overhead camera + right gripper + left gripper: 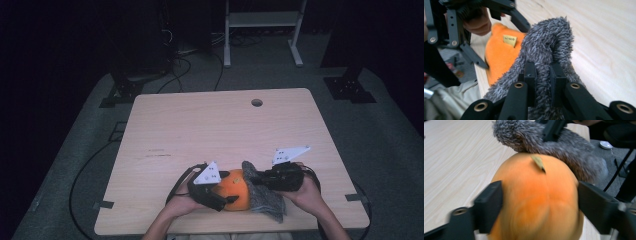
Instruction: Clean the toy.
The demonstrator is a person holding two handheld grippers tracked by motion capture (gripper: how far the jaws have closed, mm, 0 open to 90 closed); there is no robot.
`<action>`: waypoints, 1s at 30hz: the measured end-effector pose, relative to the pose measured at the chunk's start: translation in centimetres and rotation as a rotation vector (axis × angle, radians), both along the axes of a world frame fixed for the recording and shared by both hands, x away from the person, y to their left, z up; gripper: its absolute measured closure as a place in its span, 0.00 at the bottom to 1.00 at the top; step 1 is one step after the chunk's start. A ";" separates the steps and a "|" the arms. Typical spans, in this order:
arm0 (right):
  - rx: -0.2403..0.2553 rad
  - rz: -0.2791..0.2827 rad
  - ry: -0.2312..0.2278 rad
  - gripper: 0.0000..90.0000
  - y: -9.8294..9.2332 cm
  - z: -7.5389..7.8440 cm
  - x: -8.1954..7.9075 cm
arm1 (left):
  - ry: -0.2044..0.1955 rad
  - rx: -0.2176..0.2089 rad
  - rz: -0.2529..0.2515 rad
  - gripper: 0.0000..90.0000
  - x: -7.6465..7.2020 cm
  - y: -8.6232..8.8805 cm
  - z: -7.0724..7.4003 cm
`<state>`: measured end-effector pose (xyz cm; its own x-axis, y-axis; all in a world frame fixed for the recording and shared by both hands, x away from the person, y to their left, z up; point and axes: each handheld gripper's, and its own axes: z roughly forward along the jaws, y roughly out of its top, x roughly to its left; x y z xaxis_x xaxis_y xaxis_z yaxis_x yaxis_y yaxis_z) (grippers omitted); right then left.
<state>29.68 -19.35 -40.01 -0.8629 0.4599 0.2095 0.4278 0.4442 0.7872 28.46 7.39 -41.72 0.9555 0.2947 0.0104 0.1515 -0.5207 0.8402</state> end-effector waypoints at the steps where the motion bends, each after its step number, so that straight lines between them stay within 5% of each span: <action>1: -0.004 0.002 -0.018 0.87 0.2 0.2 -0.1 | -0.003 0.003 0.002 0.22 0.1 0.1 0.0; 3: -0.005 0.006 -0.041 0.87 0.5 0.4 -0.2 | -0.016 -0.007 -0.006 0.31 0.1 0.6 -0.2; 7: 0.048 0.000 0.024 0.87 -0.3 -0.6 0.6 | -0.015 -0.019 -0.021 0.40 0.4 1.5 -0.7; 13: 0.026 -0.055 0.084 0.87 -1.9 -2.3 1.5 | -0.015 -0.016 -0.044 0.41 0.4 2.2 -0.8; 19: 0.125 -0.007 0.073 0.87 -1.4 -1.0 1.0 | 0.012 -0.049 -0.048 0.40 0.9 3.5 -1.2; 25: 0.024 -0.045 0.117 0.86 -1.7 -3.0 1.8 | 0.013 -0.052 -0.072 0.40 1.0 3.8 -1.3; 30: 0.106 -0.023 0.115 0.86 -1.7 -1.9 1.5 | 0.009 -0.056 -0.084 0.40 0.9 3.8 -1.4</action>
